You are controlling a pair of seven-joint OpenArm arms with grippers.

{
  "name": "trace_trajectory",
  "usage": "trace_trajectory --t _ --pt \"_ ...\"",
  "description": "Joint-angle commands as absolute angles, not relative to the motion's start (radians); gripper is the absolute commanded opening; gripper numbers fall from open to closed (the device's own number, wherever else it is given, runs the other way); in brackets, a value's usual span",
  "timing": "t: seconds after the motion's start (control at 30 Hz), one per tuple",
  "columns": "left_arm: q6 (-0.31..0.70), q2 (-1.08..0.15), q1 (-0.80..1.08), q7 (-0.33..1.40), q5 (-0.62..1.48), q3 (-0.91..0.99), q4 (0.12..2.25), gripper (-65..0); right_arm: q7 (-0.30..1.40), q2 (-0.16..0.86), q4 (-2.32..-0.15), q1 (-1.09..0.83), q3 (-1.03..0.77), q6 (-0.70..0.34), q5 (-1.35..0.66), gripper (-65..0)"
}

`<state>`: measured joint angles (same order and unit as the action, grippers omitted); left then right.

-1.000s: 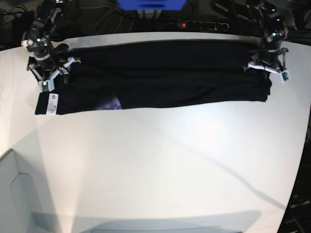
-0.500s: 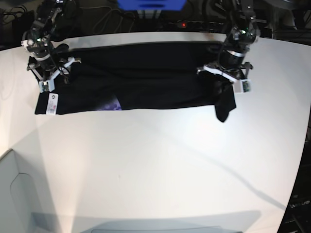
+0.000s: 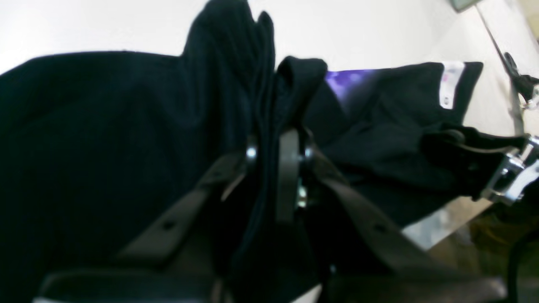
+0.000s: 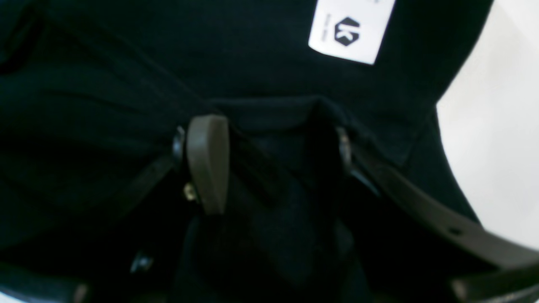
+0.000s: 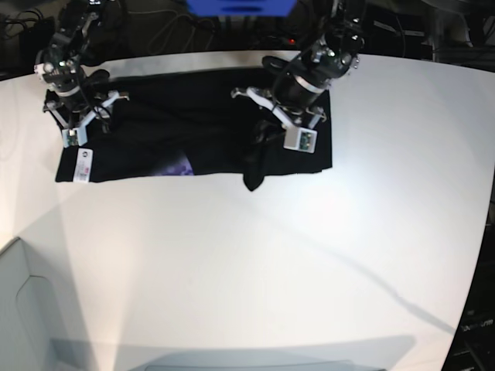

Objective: Fold the T-shirt properly
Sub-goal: 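Lift the strip end with the left gripper and fold it toward the right gripper, then release the folded end and move the left gripper back to the fold edge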

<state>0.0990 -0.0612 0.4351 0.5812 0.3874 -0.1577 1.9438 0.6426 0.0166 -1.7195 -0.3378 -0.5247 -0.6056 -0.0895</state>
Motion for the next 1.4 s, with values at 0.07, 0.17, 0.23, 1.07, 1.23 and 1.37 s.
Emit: trace_trajectory --t 0.07,0.17,0.23,1.07,1.23,1.37 --pt "0.104 -0.058 0.395 0.561 0.401 -0.209 1.923 -65.0 0.679 0.024 -1.722 -0.335 -0.526 -0.608 -0.058 -32.4" --pt "0.104 -0.059 0.355 0.561 0.395 -0.259 1.882 -65.0 0.68 0.024 -1.722 -0.328 -0.526 -0.608 -0.058 -32.4" --pt "0.104 -0.056 0.332 0.561 0.367 -0.278 1.854 -65.0 0.68 0.025 -1.722 -0.328 -0.526 -0.608 -0.058 -32.4" --pt "0.102 -0.039 0.182 0.568 0.163 -0.545 1.732 -56.1 0.68 0.028 -1.722 -0.328 -0.526 -0.608 -0.058 -32.3" --pt "0.102 -0.045 0.183 0.565 0.17 -0.545 1.758 -30.9 0.68 0.028 -1.722 -0.328 -0.526 -0.608 -0.058 -32.3" --pt "0.102 -0.07 0.217 0.562 0.163 -0.524 1.883 -29.4 0.68 0.028 -1.722 -0.328 -0.526 -0.608 -0.058 -32.3"
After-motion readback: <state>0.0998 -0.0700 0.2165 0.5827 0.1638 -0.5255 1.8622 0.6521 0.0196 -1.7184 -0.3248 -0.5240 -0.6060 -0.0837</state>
